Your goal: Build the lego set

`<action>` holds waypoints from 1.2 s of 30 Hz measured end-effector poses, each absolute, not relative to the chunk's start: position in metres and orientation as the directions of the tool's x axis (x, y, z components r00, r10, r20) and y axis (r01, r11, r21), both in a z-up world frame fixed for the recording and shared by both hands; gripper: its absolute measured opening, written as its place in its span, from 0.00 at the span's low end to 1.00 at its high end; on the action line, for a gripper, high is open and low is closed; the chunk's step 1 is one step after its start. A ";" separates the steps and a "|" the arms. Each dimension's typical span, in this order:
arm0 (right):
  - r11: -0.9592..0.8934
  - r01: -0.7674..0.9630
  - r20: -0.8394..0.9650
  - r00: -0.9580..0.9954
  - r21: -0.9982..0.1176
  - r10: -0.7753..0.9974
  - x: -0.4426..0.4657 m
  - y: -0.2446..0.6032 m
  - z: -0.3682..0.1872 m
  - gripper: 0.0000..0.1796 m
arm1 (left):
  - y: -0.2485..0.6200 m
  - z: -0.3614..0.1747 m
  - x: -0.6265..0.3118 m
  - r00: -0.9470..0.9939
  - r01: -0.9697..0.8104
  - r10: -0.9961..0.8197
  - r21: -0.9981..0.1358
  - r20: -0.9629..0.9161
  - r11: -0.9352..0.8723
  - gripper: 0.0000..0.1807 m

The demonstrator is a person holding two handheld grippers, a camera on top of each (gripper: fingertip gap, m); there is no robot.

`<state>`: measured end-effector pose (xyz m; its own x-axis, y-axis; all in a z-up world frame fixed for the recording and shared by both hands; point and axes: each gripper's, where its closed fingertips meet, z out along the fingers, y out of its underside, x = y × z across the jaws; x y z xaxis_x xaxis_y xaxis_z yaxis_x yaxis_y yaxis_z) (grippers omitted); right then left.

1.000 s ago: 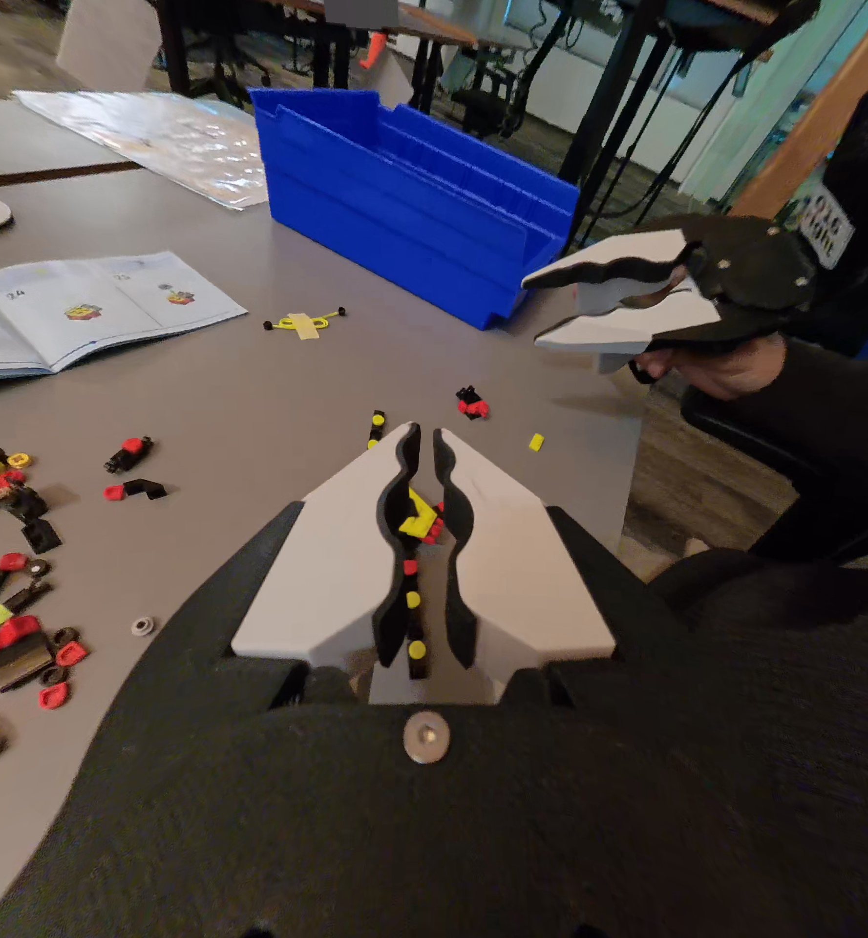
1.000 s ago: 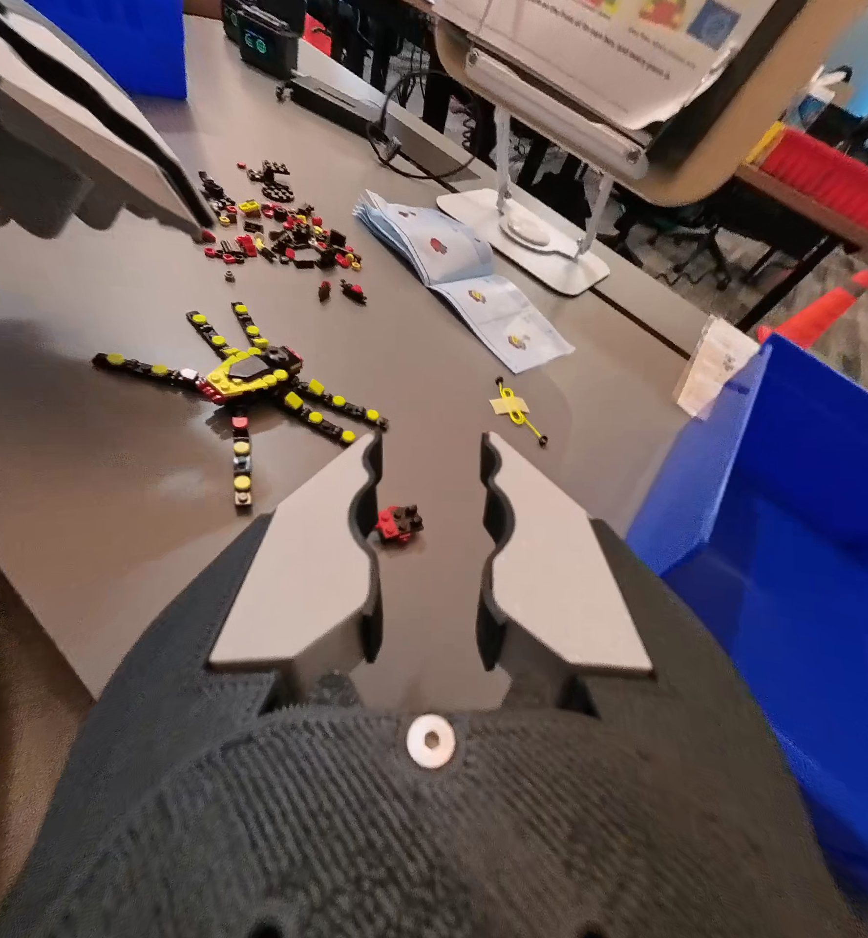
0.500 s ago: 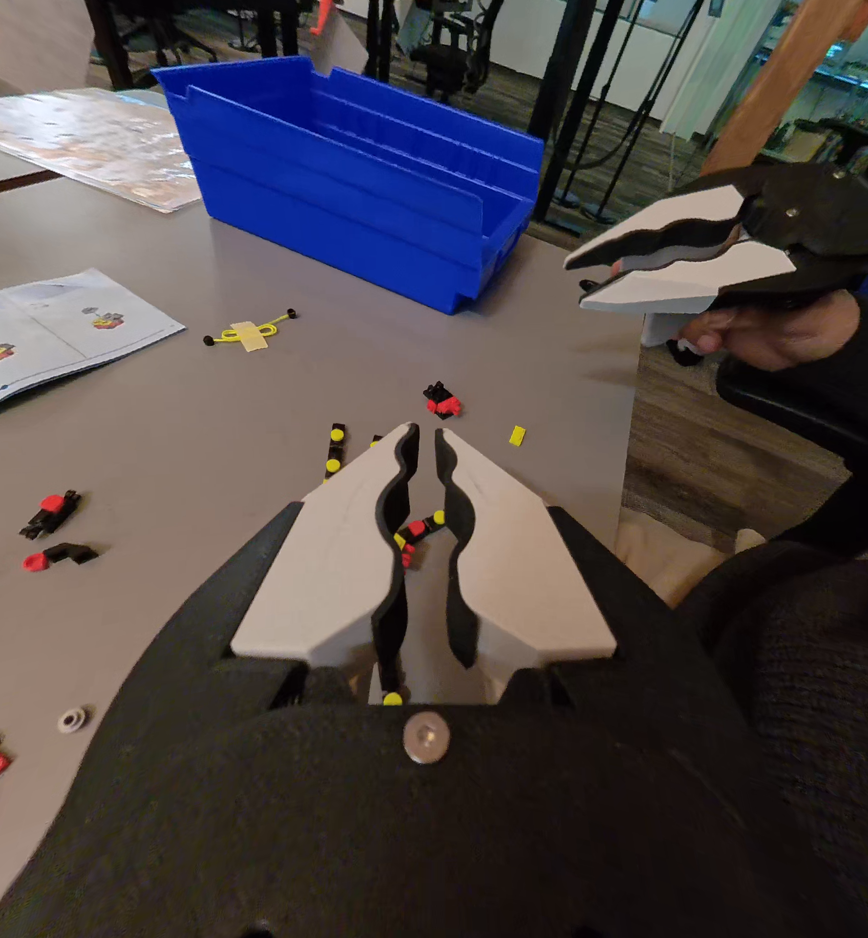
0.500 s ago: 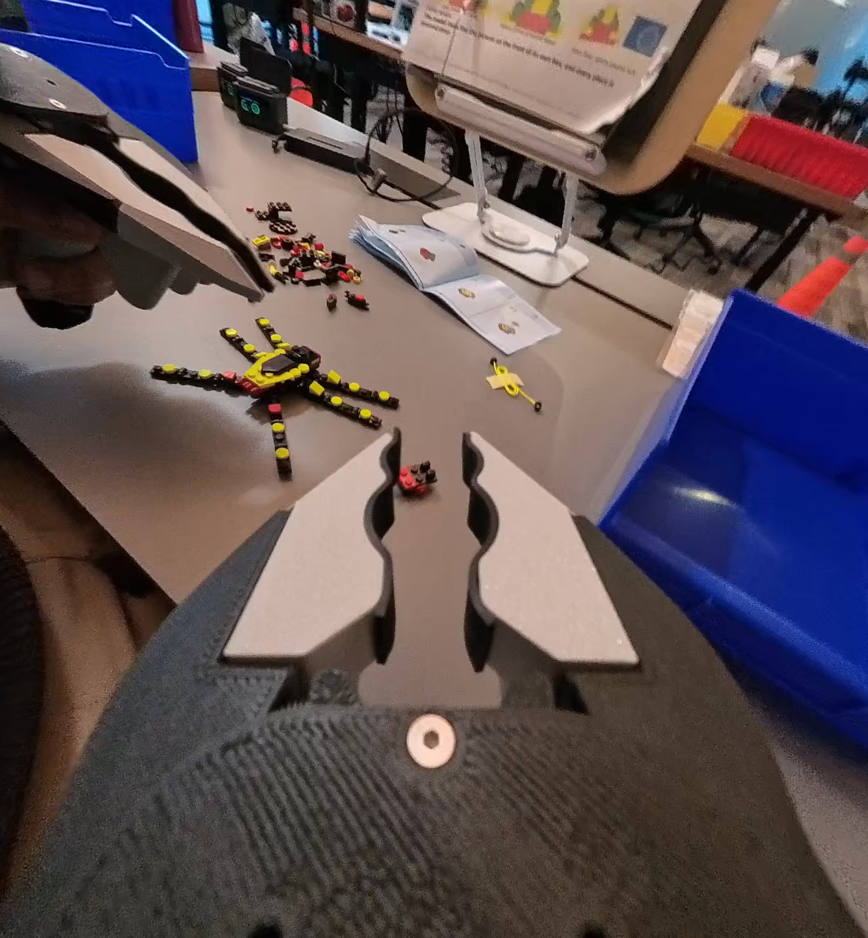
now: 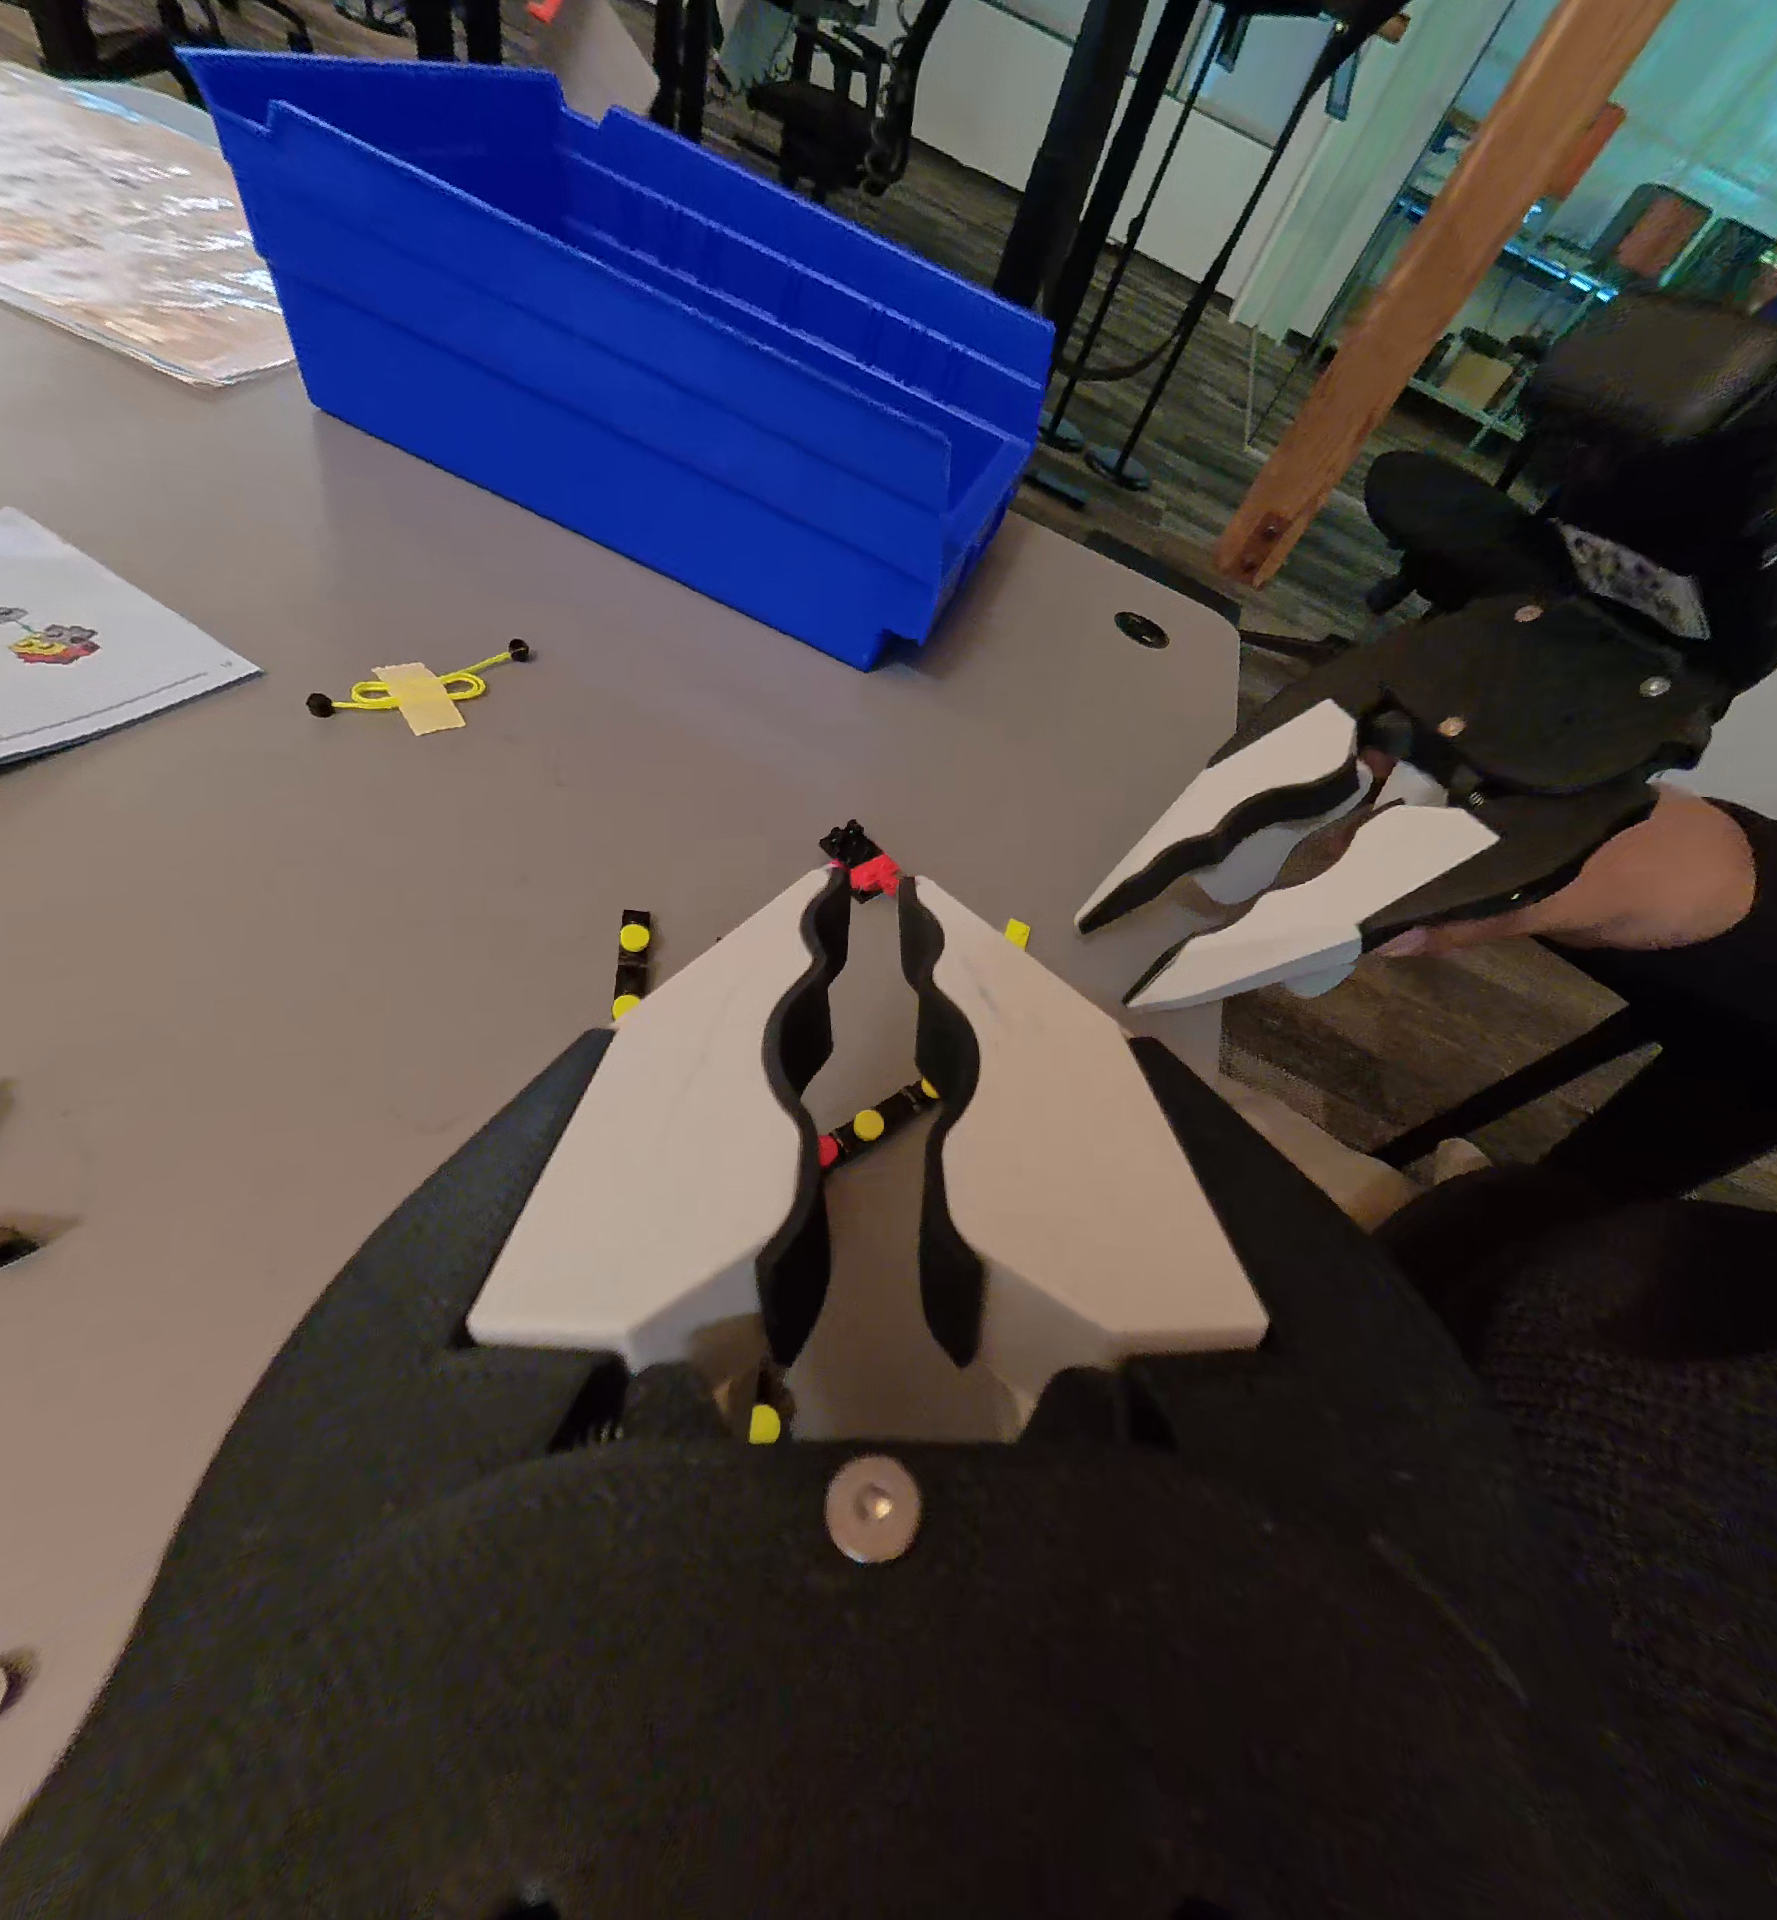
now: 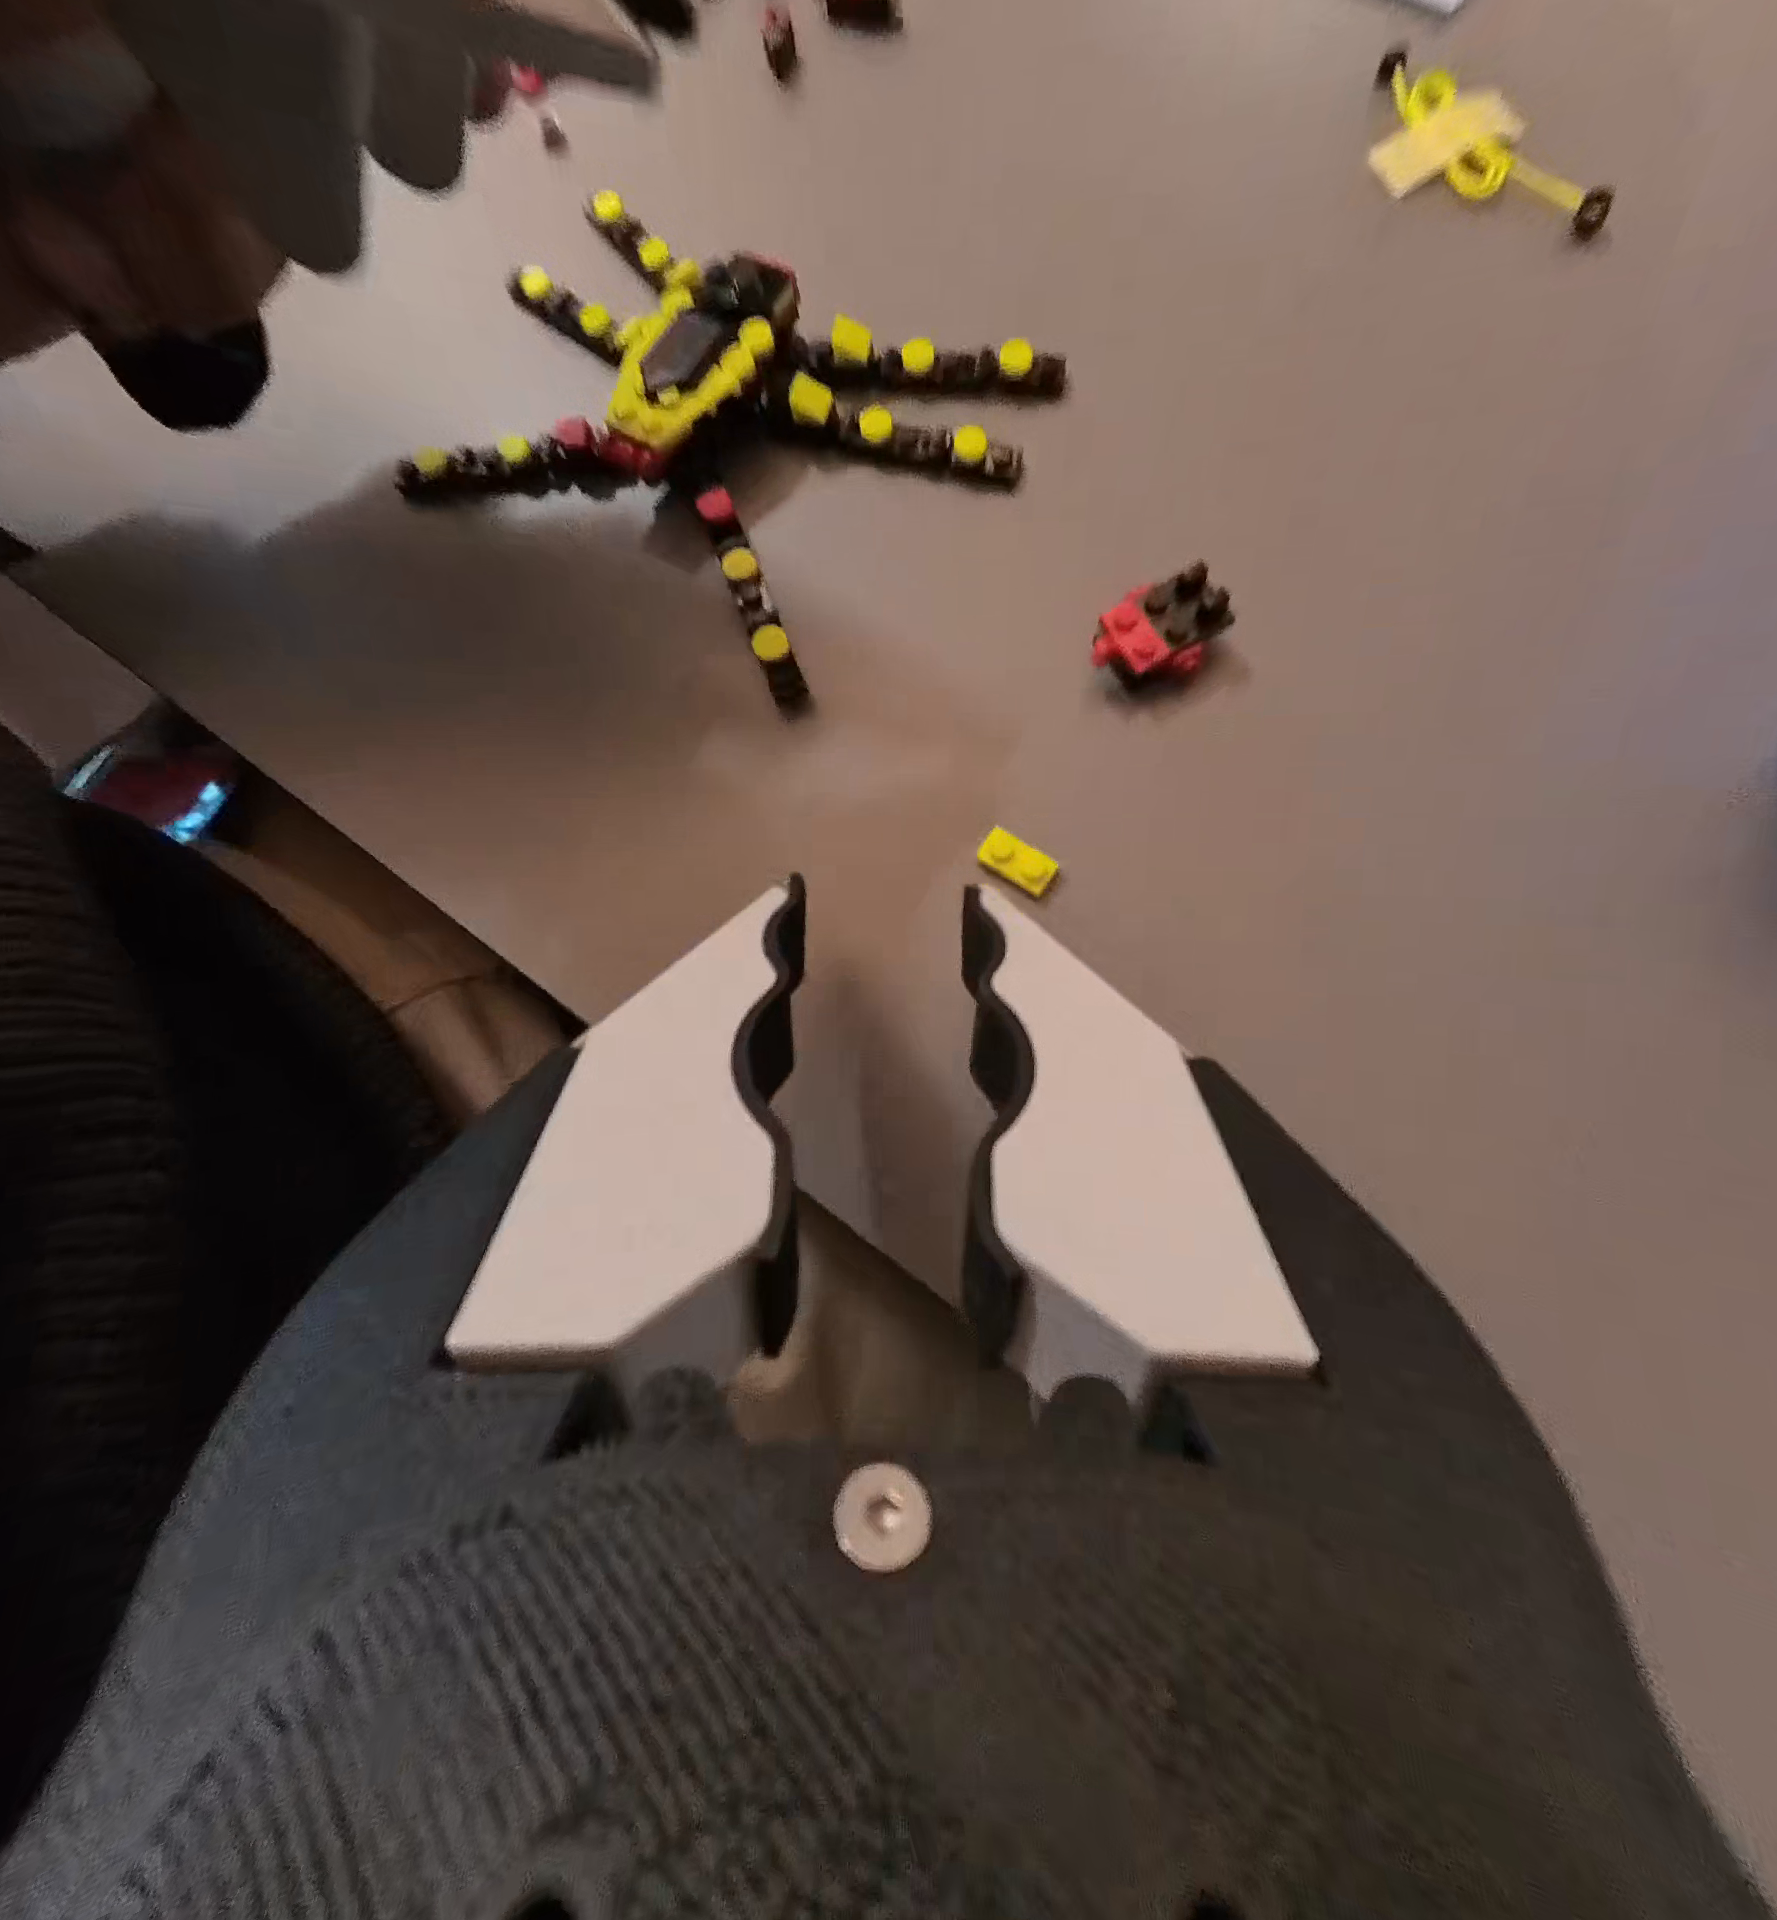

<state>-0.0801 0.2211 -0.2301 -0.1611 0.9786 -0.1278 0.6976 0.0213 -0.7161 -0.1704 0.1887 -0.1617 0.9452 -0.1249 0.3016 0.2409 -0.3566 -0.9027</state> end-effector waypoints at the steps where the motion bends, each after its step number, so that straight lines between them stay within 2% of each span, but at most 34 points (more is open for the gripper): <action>1: 0.024 0.716 -0.128 -0.157 -0.698 0.979 -0.078 0.222 -0.236 0.16 | 0.189 -0.161 -0.171 0.945 0.245 -0.122 -0.903 0.304 -0.353 0.04; 10: -0.033 0.746 -0.206 -0.141 -0.665 0.968 -0.081 0.223 -0.247 0.13 | 0.187 -0.166 -0.176 0.940 0.271 -0.100 -0.890 0.328 -0.366 0.05; 23: 0.051 0.734 -0.058 -0.123 -0.677 0.991 -0.103 0.236 -0.248 0.14 | 0.188 -0.168 -0.175 0.935 0.279 -0.104 -0.883 0.340 -0.377 0.05; 25: 0.070 0.696 -0.064 -0.165 -0.715 0.984 -0.106 0.232 -0.239 0.16 | 0.187 -0.168 -0.175 0.937 0.275 -0.104 -0.885 0.335 -0.376 0.05; 27: 0.164 0.631 -0.035 -0.290 -0.758 0.956 -0.105 0.223 -0.227 0.17 | 0.187 -0.168 -0.176 0.938 0.274 -0.100 -0.886 0.333 -0.374 0.05; 29: 0.361 0.537 0.085 -0.470 -0.762 0.879 -0.098 0.213 -0.219 0.19 | 0.187 -0.168 -0.176 0.935 0.282 -0.101 -0.883 0.341 -0.375 0.05; 32: 0.581 0.386 0.305 -0.576 -0.716 0.759 -0.094 0.220 -0.214 0.11 | 0.187 -0.167 -0.174 0.929 0.291 -0.110 -0.880 0.354 -0.375 0.05; 34: 0.592 0.377 0.297 -0.602 -0.712 0.741 -0.096 0.226 -0.214 0.09 | 0.186 -0.167 -0.172 0.927 0.291 -0.118 -0.881 0.356 -0.374 0.05; 36: 0.555 0.410 0.210 -0.635 -0.724 0.743 -0.097 0.230 -0.217 0.13 | 0.186 -0.166 -0.170 0.924 0.293 -0.126 -0.879 0.362 -0.375 0.05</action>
<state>-0.0965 0.2303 -0.2171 -0.6350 0.7433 0.2104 0.4098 0.5549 -0.7240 -0.1695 0.1861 -0.1659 0.9237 -0.1263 0.3617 0.2930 -0.3752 -0.8794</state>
